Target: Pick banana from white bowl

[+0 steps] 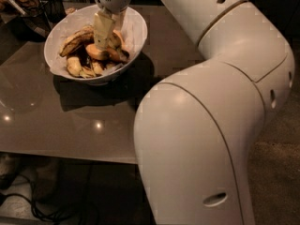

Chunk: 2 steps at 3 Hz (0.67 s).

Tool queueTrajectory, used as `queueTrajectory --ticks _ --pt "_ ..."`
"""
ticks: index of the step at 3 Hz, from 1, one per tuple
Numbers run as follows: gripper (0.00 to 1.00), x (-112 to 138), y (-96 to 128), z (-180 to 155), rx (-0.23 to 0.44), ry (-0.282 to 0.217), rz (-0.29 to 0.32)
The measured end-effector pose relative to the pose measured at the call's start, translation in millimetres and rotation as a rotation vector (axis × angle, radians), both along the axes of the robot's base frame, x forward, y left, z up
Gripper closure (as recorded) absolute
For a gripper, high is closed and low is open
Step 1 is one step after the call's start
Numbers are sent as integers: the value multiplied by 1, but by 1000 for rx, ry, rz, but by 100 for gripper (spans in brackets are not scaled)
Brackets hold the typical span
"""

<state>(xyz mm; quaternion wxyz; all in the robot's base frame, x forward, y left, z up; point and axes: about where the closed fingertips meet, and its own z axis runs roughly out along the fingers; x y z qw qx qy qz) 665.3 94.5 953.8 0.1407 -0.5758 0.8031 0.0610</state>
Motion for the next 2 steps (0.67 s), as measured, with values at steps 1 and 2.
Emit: queueTrajectory --ticks 1,2 --pt "41 2 1 -2 0 6 2" --pt "60 2 3 -3 12 0 22"
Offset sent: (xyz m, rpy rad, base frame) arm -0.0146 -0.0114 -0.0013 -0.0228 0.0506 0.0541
